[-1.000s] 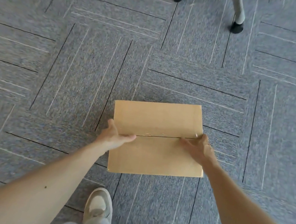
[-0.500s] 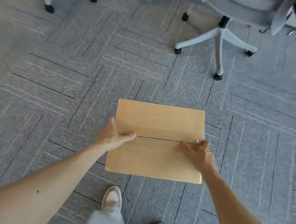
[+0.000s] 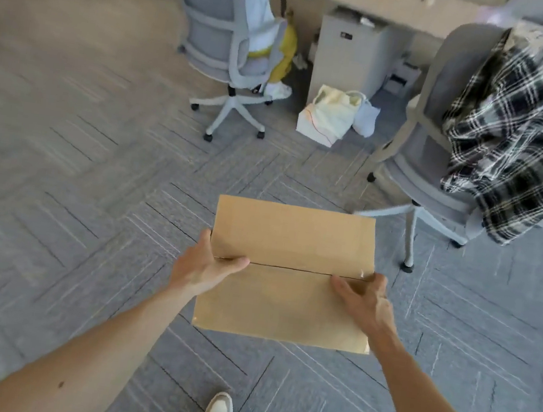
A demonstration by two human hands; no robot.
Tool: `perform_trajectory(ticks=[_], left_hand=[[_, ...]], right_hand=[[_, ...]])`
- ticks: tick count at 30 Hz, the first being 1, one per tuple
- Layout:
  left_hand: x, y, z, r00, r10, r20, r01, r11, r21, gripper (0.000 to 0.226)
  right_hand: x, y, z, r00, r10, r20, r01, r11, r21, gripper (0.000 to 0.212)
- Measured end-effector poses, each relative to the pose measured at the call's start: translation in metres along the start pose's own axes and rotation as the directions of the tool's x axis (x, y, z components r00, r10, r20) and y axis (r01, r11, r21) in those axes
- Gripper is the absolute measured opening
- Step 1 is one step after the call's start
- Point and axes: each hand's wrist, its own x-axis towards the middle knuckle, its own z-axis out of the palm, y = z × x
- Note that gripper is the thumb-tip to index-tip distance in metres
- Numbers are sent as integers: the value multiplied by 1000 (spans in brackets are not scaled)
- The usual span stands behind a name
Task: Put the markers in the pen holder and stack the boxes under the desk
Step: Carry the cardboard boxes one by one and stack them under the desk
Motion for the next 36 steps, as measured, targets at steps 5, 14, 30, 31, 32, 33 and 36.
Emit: perform_trajectory(ticks=[5, 14, 30, 31, 32, 33, 36], left_hand=[[-46, -36, -101, 982, -105, -155, 88, 990, -113, 98], [-133, -176, -270, 852, -314, -420, 185, 929, -319, 90], [-373, -437, -445, 299, -740, -602, 349, 673, -653, 98], [-388, -451, -451, 258, -761, -595, 351, 648, -676, 98], [-403, -465, -456, 218, -778, -590, 350, 626, -697, 97], [-417, -479, -462, 181, -795, -579, 350, 602, -718, 98], [-452, -518, -483, 68, -829, -555, 371, 537, -757, 102]], right_hand=[[-38, -92, 34, 984, -153, 90, 155, 988, -19, 58], [-142, -243, 196, 867, -341, 364, 388, 920, -62, 79], [-440, -399, 498, 310, -535, 786, 821, 568, 63, 70], [-462, -401, 515, 269, -523, 809, 828, 554, 84, 69], [-482, -402, 533, 234, -507, 830, 829, 550, 102, 70], [-502, -403, 551, 201, -492, 847, 829, 546, 120, 72], [-558, -410, 608, 110, -462, 880, 852, 500, 156, 79]])
